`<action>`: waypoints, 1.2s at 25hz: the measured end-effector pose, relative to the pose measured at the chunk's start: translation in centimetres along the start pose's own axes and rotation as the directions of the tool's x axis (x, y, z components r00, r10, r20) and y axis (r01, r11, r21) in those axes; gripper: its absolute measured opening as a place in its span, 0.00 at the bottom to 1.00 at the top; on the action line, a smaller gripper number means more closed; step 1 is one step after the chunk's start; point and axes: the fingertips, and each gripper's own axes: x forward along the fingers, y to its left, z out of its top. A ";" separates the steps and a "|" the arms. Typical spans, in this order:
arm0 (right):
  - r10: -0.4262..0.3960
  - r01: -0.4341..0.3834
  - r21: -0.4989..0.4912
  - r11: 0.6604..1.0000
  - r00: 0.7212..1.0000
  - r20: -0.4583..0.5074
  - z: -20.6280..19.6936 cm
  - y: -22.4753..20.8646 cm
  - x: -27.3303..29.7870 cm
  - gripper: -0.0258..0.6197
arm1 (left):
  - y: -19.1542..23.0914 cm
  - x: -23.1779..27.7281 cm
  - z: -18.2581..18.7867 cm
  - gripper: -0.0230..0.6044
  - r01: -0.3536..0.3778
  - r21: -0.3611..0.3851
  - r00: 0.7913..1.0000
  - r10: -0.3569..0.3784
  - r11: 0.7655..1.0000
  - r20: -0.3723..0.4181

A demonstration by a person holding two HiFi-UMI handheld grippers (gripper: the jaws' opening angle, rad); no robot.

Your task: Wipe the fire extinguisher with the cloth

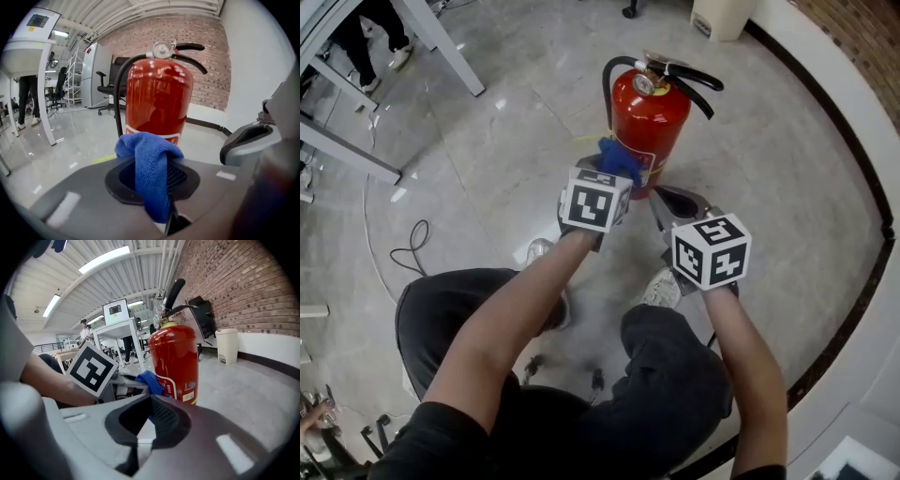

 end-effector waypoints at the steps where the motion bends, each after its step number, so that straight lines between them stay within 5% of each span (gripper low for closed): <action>1: -0.003 0.003 -0.001 1.000 1.000 0.010 0.3 0.2 -0.3 0.04 | -0.1 -0.5 0.8 0.15 0.003 0.009 1.000 -0.003 1.000 0.013; 19: -0.029 0.030 -0.007 1.000 0.994 0.108 4.3 1.9 -3.7 0.04 | 0.8 -6.4 10.3 0.15 0.015 0.102 0.987 -0.031 0.995 0.156; 30: -0.060 0.063 -0.029 0.998 0.991 0.119 5.8 2.0 -4.9 0.04 | 0.8 -8.6 13.8 0.15 0.091 0.220 0.976 -0.131 0.971 0.174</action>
